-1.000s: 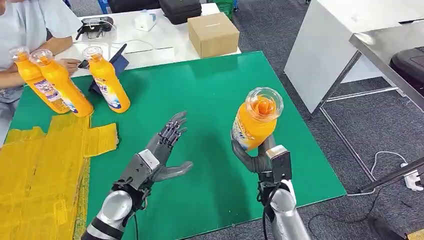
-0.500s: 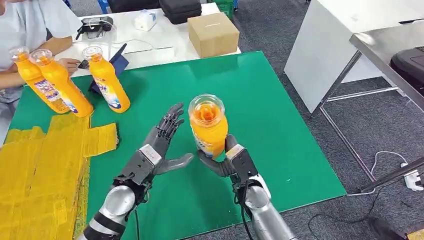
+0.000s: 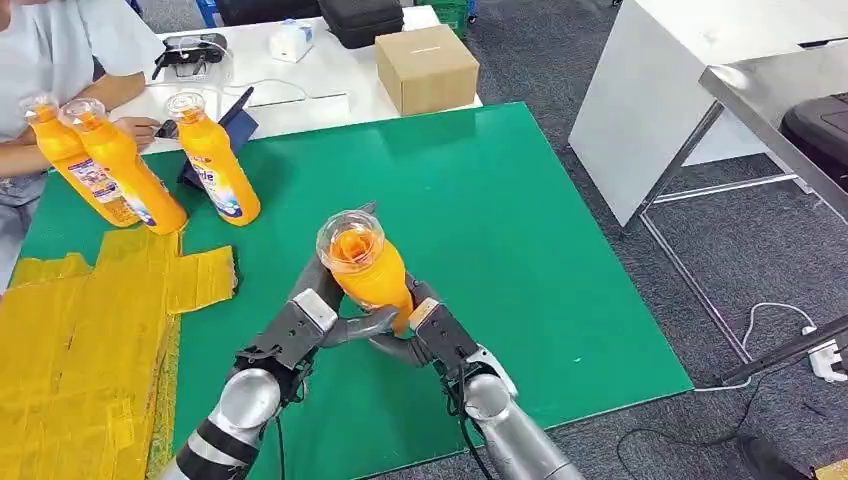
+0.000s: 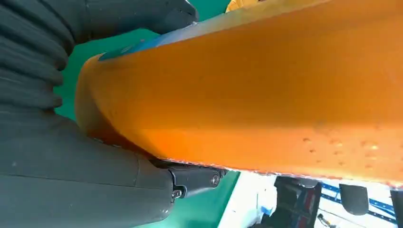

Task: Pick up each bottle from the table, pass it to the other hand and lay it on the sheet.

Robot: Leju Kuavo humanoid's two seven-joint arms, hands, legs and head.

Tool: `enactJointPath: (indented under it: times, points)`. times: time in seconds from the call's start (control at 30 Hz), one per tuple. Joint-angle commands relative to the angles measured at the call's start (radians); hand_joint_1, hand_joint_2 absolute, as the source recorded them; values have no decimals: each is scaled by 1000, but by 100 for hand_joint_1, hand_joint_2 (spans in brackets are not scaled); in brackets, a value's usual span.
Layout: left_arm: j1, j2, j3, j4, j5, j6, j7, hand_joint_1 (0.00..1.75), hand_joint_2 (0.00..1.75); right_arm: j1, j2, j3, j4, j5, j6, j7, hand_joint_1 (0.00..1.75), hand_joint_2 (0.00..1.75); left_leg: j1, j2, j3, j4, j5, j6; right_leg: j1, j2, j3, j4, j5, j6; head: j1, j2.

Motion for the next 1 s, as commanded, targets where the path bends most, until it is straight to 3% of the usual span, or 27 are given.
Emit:
enactJointPath:
  times: [0.03, 0.17, 0.2, 0.23, 0.27, 0.3, 0.93, 0.97, 1.0]
  points:
    - [-57, 0, -30, 87, 13, -11, -7, 0, 175, -74, -1, 58, 139, 2, 1, 6, 175, 175, 1, -5, 3, 0, -1, -1, 0, 3, 4, 0, -1, -3, 0, 0]
    - [-59, 1, -33, 84, 28, -19, -14, 0, 175, -83, 4, 62, 161, -1, 8, -1, 175, 175, 2, -6, 4, 1, -1, -2, 0, 3, 4, 0, -2, -3, 0, 0]
    - [-58, 1, -35, 80, 29, -20, -15, 7, 175, -84, 5, 63, 164, -1, 8, -2, 175, 175, 1, -4, 2, 0, 0, -1, 0, 2, 2, 0, -1, -2, 0, 0]
    - [-57, 0, -35, 79, 30, -19, -16, 65, 175, -84, 5, 64, 165, -1, 8, -2, 175, 175, 1, -6, 3, 0, -1, -2, 0, 3, 4, 0, -1, -3, 0, 0]
    - [-56, -1, -34, 78, 32, -19, -18, 152, 175, -84, 5, 64, 166, -1, 7, -2, 175, 175, 1, -5, 2, 0, 0, -1, 0, 2, 2, 0, -1, -2, 0, 0]
    - [-56, -2, -34, 78, 33, -19, -19, 175, 175, -84, 5, 64, 167, -1, 7, -2, 175, 175, 2, -6, 4, 1, -1, -2, 0, 3, 4, 1, -2, -3, 0, 0]
    - [-67, 8, -32, 77, 37, -15, -24, 175, 175, -74, 0, 44, 136, 0, -20, -16, 175, 175, 2, -7, 4, 1, -1, -2, 0, 3, 4, 1, -2, -3, 0, 0]
    - [-72, 19, -27, 68, 29, -7, -27, 175, 175, -68, -2, 37, 120, -2, -26, -20, 124, 175, 1, -6, 2, 1, -1, -1, 0, 2, 2, 0, -1, -2, 0, 0]
    - [-74, 25, -19, 60, 20, 7, -28, 175, 175, -63, -5, 33, 105, -3, -29, -21, 0, 175, 2, -7, 3, 1, -2, -2, 0, 3, 4, 1, -2, -3, 0, 0]
